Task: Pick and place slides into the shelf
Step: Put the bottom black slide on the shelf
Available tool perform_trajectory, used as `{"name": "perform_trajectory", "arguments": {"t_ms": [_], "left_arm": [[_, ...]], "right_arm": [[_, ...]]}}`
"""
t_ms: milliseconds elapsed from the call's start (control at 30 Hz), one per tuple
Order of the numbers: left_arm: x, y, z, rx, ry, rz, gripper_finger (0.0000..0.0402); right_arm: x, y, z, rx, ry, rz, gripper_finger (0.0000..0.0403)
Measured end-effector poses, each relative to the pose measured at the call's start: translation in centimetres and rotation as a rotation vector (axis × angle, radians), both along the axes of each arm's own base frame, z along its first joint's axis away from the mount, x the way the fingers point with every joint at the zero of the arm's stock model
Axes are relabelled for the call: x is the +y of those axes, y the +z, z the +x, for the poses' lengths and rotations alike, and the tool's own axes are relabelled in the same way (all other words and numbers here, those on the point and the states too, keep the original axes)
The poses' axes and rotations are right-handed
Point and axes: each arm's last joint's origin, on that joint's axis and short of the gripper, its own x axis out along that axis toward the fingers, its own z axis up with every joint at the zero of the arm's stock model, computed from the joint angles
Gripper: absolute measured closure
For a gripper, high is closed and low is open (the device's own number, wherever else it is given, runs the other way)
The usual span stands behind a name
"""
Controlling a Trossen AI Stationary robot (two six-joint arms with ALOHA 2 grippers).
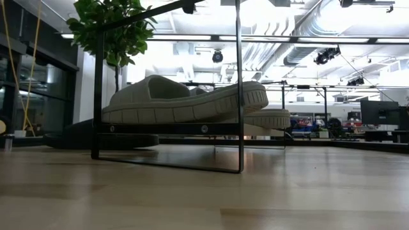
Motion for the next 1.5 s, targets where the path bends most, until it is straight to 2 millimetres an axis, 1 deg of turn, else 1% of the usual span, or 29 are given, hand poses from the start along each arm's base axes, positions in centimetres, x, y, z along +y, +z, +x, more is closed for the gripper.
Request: {"name": "perform_trajectory", "arguments": {"t_ms": [67,167,333,467,633,767,900,1267,1500], "left_arm": [[0.0,0.2,0.0,-0.023,0.002,0.006,0.0337],[-0.1,0.4,0.0,-0.04,0.019,-0.003,0.0337],[0.0,0.3,0.0,-0.039,0.029,-0.014,0.0337],[0.0,0.3,0.0,-0.044,0.044,-0.016,0.0337],[0.0,0.7,-0.1,-0.082,0.047,-0.006,0.0337],[-0.4,0.8,0.1,-0.099,0.039,-0.008,0.0337],[-0.7,0.8,0.2,-0.097,0.024,-0.012,0.0337],[-0.6,0.7,0.2,-0.092,0.026,-0.017,0.0337],[-0.6,0.8,0.1,-0.08,0.019,0.008,0.0336]], "right_arm": [[0.0,-0.2,0.1,-0.003,0.003,0.002,0.0152],[0.2,-0.5,0.6,0.004,-0.013,0.0,0.0141],[0.4,-0.6,1.5,0.017,-0.074,-0.05,0.014],[0.7,-0.2,2.2,-0.009,-0.081,-0.08,0.0139],[0.6,-0.5,2.9,0.006,-0.089,-0.076,0.014],[0.5,-0.7,3.4,0.014,-0.089,-0.082,0.0144],[0.3,-0.5,3.7,-0.01,-0.074,-0.101,0.0175],[0.1,-0.4,3.8,-0.011,-0.065,-0.134,0.0309],[0.1,-0.4,3.7,0.003,-0.099,-0.153,0.0373]]}}
